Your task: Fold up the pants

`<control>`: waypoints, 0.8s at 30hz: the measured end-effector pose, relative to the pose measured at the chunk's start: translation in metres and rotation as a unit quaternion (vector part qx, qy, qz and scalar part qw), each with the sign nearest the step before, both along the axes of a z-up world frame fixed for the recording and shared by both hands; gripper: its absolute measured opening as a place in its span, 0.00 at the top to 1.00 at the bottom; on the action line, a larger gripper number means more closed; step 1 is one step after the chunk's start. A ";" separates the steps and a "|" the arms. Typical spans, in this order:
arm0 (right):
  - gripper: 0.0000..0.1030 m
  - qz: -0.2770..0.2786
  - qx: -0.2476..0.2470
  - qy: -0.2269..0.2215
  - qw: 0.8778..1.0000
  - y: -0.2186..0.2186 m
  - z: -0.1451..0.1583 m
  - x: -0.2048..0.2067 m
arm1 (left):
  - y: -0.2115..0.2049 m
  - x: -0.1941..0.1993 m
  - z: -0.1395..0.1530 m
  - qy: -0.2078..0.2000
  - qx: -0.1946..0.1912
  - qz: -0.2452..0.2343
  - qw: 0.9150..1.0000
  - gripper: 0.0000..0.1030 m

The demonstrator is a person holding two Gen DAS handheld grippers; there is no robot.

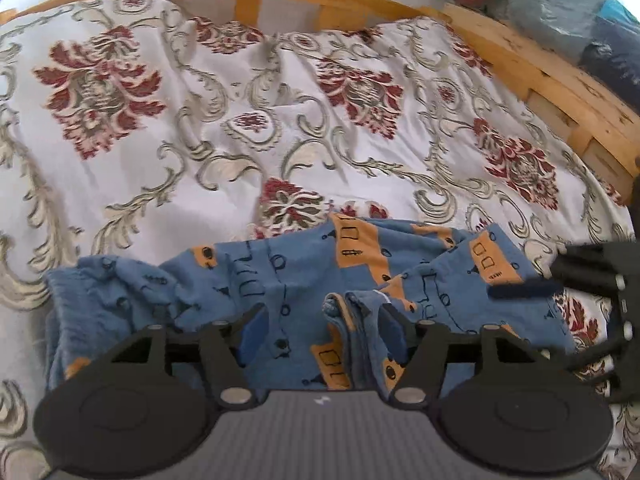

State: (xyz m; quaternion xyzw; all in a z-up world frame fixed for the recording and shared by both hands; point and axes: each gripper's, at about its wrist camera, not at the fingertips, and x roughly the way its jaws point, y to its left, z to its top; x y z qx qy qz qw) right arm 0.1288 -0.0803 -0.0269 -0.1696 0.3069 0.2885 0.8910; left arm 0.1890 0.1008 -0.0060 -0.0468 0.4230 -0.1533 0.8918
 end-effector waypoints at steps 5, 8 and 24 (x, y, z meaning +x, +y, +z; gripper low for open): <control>0.42 -0.003 -0.030 0.017 0.999 0.022 -0.020 -0.005 | 0.010 -0.009 -0.002 0.001 0.017 0.032 0.999 0.33; 0.41 0.016 -0.032 0.005 0.999 0.024 -0.013 -0.013 | 0.026 -0.022 -0.004 0.000 0.012 0.061 0.998 0.32; 0.28 0.058 0.021 0.005 0.998 0.063 0.018 0.023 | 0.102 -0.084 0.014 -0.028 0.002 0.218 0.976 0.25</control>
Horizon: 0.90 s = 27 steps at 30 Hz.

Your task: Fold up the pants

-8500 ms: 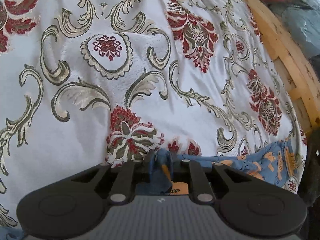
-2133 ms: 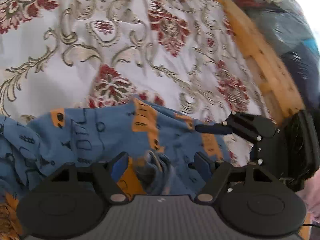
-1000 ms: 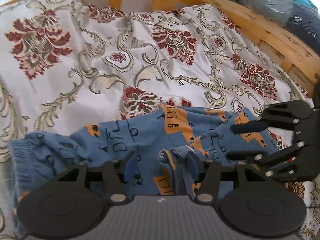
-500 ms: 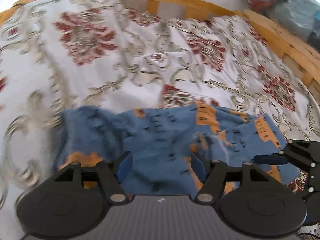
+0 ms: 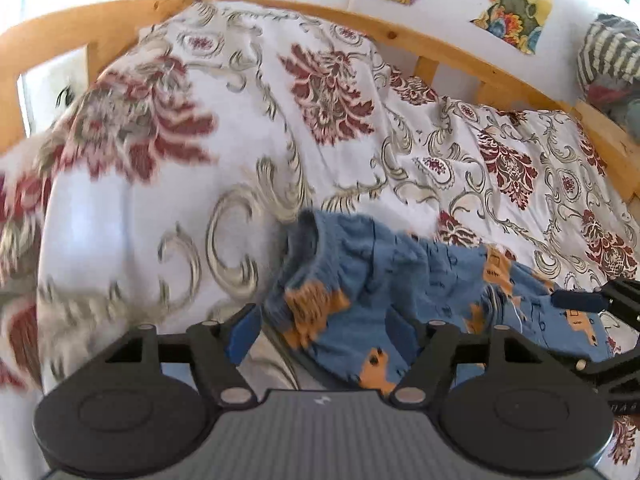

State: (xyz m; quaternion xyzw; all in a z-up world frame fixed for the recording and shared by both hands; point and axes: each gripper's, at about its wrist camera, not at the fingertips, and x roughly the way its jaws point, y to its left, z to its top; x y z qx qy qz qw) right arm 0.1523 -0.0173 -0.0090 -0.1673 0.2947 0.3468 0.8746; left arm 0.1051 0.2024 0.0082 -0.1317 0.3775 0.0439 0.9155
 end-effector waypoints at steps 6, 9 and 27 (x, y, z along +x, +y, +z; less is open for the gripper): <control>0.28 0.048 -0.021 -0.007 0.999 0.024 0.008 0.046 | 0.021 0.032 -0.010 0.061 -0.044 -0.021 0.997 0.34; 0.29 0.076 0.027 0.061 0.995 0.030 0.018 0.092 | 0.025 0.033 -0.017 0.070 -0.059 -0.015 0.996 0.43; 0.86 0.159 0.096 0.210 0.960 0.126 0.010 0.164 | 0.026 0.030 -0.027 0.088 -0.084 -0.001 0.993 0.46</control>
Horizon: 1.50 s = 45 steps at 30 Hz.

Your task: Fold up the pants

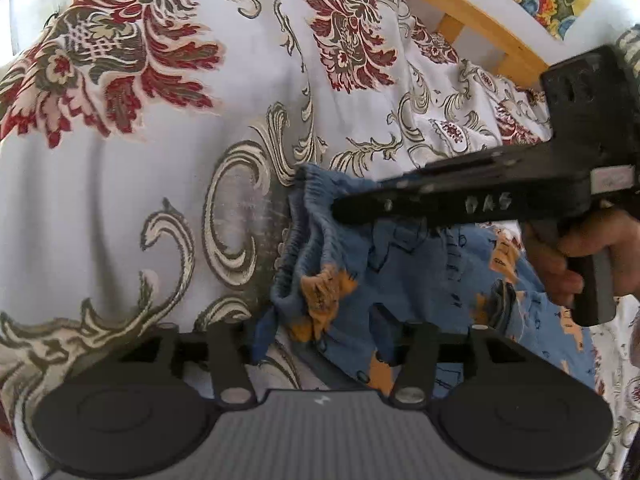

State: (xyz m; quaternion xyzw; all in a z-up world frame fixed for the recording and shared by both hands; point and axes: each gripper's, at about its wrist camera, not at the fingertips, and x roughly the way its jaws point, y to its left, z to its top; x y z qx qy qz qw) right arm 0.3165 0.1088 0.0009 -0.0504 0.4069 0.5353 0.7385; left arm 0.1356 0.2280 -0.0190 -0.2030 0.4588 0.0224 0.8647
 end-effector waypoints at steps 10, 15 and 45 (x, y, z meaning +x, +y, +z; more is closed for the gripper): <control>0.72 -0.070 0.011 -0.092 0.993 -0.008 0.008 -0.023 | -0.003 -0.028 0.004 -0.037 0.011 0.103 0.994 0.86; 0.60 -0.150 0.001 -0.150 0.977 -0.057 0.018 -0.064 | 0.001 -0.028 -0.005 -0.023 -0.012 0.117 0.993 0.80; 0.58 -0.244 -0.069 -0.146 0.956 -0.067 -0.051 -0.197 | 0.002 -0.034 -0.014 -0.034 -0.053 0.201 0.977 0.85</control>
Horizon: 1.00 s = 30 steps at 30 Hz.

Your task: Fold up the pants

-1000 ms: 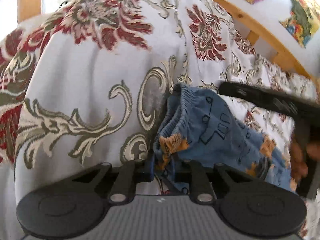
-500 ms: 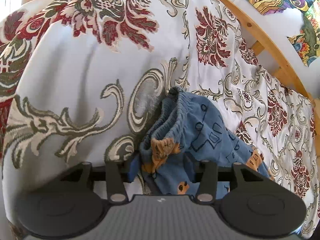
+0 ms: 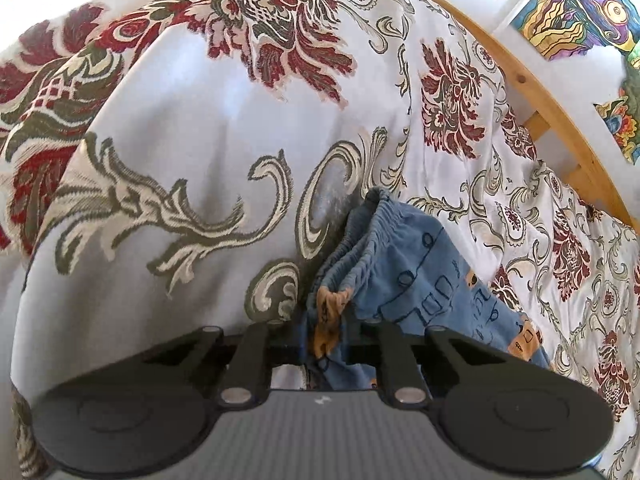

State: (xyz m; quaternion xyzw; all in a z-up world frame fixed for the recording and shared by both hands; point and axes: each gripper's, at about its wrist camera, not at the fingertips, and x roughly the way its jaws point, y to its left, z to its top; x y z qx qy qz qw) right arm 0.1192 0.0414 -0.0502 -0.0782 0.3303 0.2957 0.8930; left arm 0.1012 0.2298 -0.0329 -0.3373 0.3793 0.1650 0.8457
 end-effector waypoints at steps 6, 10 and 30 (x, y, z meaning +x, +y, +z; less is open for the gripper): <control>0.52 -0.045 0.051 -0.021 0.997 -0.022 0.013 -0.001 | -0.007 -0.005 0.007 -0.014 0.028 -0.017 0.999 0.86; 0.42 -0.072 0.089 -0.004 0.993 -0.047 0.021 0.007 | -0.014 -0.005 0.015 -0.023 0.049 -0.031 0.998 0.86; 0.26 -0.170 -0.061 -0.085 0.980 -0.095 -0.003 -0.015 | -0.102 -0.013 0.089 -0.140 0.144 -0.180 0.963 0.86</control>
